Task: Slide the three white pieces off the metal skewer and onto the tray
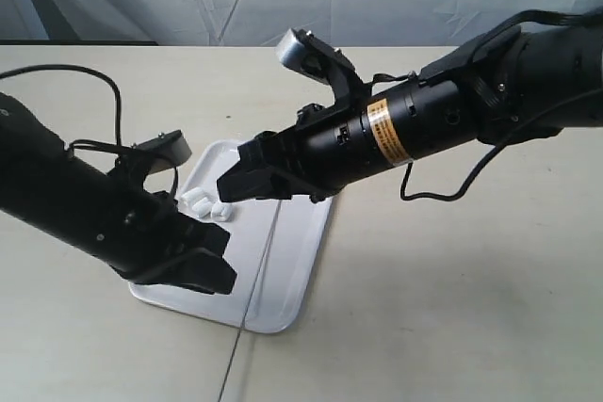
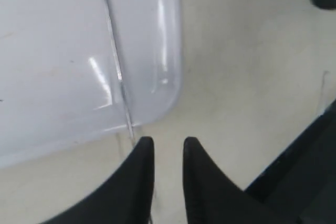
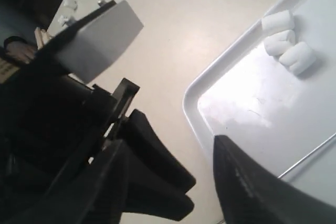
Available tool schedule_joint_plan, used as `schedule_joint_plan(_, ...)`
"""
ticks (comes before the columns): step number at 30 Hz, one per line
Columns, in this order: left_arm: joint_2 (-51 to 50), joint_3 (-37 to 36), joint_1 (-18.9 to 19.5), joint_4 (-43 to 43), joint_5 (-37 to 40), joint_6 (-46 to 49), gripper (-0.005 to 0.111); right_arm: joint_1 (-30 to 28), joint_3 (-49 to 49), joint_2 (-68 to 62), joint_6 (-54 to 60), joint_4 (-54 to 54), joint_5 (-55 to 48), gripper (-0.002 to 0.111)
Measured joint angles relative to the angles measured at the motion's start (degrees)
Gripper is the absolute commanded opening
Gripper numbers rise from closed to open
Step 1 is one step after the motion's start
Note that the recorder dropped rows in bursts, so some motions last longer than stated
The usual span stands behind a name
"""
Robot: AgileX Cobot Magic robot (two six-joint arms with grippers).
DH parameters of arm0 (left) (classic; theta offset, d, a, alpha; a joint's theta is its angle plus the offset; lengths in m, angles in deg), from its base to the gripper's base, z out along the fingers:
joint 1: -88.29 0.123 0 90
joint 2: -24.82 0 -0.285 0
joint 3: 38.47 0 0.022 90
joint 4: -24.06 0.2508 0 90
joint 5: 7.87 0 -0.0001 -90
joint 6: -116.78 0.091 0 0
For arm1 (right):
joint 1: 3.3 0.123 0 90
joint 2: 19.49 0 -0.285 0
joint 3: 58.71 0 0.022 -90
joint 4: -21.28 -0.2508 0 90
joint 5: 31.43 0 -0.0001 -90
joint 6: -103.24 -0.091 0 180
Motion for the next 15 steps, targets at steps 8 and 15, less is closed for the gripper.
schedule_joint_plan(8,16.4,-0.1,0.0,6.3,2.3,-7.0,0.000,0.0,-0.2,7.8,0.0,0.5,1.1,0.046)
schedule_joint_plan(15,36.2,-0.1,0.0,16.2,-2.6,-15.2,0.000,0.0,-0.7,16.2,0.0,0.7,3.4,0.016)
